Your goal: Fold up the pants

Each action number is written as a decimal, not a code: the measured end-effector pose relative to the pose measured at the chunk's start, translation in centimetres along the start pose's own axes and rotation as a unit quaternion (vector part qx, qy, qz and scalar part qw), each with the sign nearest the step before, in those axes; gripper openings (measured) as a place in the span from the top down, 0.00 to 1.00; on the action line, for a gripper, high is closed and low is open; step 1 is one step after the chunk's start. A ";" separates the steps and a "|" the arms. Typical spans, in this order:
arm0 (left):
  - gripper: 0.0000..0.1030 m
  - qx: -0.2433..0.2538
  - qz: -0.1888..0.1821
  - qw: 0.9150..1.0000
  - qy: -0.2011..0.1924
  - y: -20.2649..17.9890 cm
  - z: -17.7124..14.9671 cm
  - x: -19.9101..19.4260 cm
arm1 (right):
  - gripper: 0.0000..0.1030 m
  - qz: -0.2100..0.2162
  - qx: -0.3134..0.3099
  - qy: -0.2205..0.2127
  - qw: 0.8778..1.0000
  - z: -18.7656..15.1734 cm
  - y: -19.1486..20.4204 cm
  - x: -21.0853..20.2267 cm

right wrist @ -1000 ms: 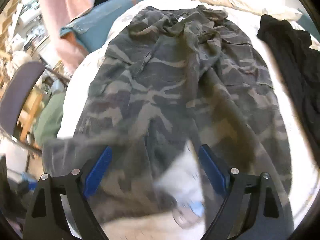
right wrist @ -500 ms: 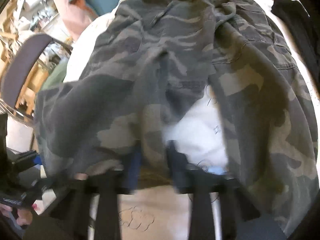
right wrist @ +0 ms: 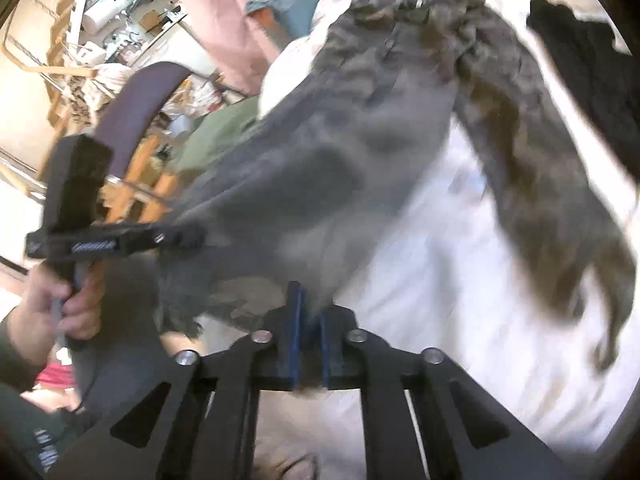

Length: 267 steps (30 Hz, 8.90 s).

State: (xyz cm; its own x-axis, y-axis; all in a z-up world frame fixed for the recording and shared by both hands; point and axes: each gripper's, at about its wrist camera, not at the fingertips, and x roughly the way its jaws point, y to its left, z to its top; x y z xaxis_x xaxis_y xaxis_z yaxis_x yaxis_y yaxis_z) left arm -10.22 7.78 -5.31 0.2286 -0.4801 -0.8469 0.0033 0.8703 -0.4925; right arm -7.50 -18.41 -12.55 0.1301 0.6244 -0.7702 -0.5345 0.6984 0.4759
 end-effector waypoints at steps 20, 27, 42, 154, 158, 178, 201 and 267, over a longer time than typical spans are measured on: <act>0.47 -0.070 0.120 0.990 0.034 4.2 -2.5 6.1 | 0.37 -0.059 0.195 0.066 0.977 -5.1 -6.1 5.1; 0.97 -0.056 0.119 0.990 0.051 2.4 -3.1 9.6 | 0.78 -0.033 0.199 0.099 0.974 -6.5 -6.0 9.4; 0.98 -0.004 0.210 0.976 0.060 2.1 -4.1 4.7 | 0.90 0.008 0.210 0.108 0.972 -8.0 -3.4 12.9; 0.15 0.125 0.059 0.985 0.102 -14.8 -6.3 14.5 | 0.46 -0.196 0.240 0.187 0.932 -7.8 -20.8 -4.6; 0.15 0.150 0.070 0.985 0.056 -14.2 -4.6 11.0 | 0.46 -0.239 0.195 0.114 0.944 -4.4 -19.6 -8.4; 0.15 -0.007 0.189 0.964 -0.188 -5.2 7.4 -7.8 | 0.45 -0.161 0.150 -0.154 0.963 6.9 -10.3 -16.7; 0.13 -0.011 0.226 0.955 -0.191 2.2 23.6 -1.7 | 0.12 -0.124 0.117 -0.189 0.967 21.2 -17.3 -6.7; 0.13 -0.045 0.379 0.918 -0.109 -13.8 17.1 -16.6 | 0.13 -0.034 0.209 -0.152 0.965 12.8 -12.9 -18.0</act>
State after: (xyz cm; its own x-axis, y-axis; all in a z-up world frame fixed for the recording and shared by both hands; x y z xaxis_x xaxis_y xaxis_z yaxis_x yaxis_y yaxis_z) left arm 2.57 5.62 18.98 0.3220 0.3015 -0.8974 -0.3153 0.9280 0.1986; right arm 7.74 -34.17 0.67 0.4267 0.6013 -0.6756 -0.1408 0.7821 0.6071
